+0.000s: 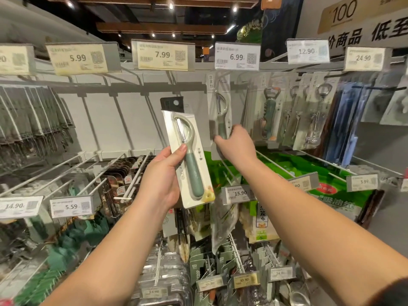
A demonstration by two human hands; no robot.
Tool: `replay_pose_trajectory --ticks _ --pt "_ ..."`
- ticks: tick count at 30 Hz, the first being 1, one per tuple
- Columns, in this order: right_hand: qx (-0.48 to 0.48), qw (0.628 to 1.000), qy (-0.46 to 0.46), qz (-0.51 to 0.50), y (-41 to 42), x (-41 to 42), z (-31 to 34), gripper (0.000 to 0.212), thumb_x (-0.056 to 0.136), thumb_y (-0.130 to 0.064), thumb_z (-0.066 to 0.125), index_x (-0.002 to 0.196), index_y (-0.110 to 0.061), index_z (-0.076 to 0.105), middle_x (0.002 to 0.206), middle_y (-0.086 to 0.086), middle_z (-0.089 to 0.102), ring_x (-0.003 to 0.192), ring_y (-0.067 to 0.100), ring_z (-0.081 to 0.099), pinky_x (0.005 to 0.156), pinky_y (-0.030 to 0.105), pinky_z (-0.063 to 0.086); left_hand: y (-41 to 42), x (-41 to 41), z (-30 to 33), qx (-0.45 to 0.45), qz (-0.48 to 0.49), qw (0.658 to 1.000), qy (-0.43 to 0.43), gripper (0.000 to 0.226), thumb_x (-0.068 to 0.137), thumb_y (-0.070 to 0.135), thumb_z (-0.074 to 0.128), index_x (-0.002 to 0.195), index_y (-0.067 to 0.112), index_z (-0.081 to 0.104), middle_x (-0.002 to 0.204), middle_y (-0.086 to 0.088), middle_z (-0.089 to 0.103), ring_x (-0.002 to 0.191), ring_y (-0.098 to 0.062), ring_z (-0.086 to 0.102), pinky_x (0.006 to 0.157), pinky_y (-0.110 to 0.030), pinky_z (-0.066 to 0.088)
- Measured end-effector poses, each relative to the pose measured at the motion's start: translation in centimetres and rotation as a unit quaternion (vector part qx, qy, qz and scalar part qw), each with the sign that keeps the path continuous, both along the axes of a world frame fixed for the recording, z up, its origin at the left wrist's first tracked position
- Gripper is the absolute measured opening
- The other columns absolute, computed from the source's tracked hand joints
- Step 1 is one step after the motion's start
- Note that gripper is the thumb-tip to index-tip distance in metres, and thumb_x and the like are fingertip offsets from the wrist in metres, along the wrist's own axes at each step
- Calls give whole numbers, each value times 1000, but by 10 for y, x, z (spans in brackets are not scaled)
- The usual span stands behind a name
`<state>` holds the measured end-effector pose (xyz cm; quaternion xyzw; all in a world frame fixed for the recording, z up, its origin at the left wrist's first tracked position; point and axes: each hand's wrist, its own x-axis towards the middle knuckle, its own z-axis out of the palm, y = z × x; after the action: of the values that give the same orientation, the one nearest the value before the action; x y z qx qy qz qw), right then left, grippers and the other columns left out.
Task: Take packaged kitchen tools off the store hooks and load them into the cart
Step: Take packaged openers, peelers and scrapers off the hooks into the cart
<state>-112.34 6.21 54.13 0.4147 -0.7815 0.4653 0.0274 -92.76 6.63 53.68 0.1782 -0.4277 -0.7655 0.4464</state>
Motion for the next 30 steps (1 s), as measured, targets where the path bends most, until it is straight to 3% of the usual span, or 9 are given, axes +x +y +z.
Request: replay_pose_trajectory --ticks 2,4,8,9,13,19,24,30 --pt "23 1000 -12 -7 -21 -9 1 49 91 -35 64 129 -8 50 111 9 63 90 23 63 62 32 51 -5 -2 1 1 4 1000 -1 19 97 8 58 115 9 66 84 -3 77 76 -16 75 70 -33 63" --pt "59 998 -23 -22 -41 -16 5 51 95 -35 63 135 -8 44 116 9 62 96 25 62 55 27 39 -9 -4 0 -1 6 1000 -6 20 97 8 58 116 9 66 84 -3 77 76 -16 75 70 -34 63" --pt "70 995 -47 -51 -78 -29 8 54 96 -34 63 137 -7 41 134 11 53 118 31 56 93 41 49 -21 -7 -1 0 20 1000 -14 20 97 8 58 116 9 65 86 -3 77 78 -17 75 67 -33 62" --pt "67 995 -45 -51 -85 -31 7 53 96 -32 62 137 -6 40 136 11 52 119 32 56 96 43 49 -23 -7 -1 0 22 1000 -18 20 97 8 58 116 10 65 87 -3 77 79 -17 75 68 -33 62" --pt "60 996 -50 -34 -105 -37 3 56 95 -30 60 139 -4 36 139 14 49 119 35 56 92 43 48 -32 -6 1 -6 39 999 -33 23 98 9 57 120 8 65 91 -4 76 86 -20 73 80 -39 61" --pt "36 997 -72 2 -129 -47 -2 59 98 -27 57 143 2 31 142 19 47 125 36 53 98 40 47 -43 -9 -3 0 57 997 -52 30 98 10 57 128 5 61 118 -15 72 112 -33 67 98 -51 53" --pt "20 996 -86 16 -138 -50 -8 55 102 -26 53 144 1 29 140 18 46 120 33 54 94 38 47 -49 -15 -6 9 60 997 -55 24 98 9 57 120 5 65 98 -10 75 96 -26 70 91 -45 57" --pt "35 996 -82 12 -139 -53 -10 70 101 -32 54 151 2 18 150 20 36 126 33 51 92 33 44 -48 -20 -5 7 60 997 -54 29 97 8 57 124 2 64 102 -12 73 100 -30 69 94 -47 55"
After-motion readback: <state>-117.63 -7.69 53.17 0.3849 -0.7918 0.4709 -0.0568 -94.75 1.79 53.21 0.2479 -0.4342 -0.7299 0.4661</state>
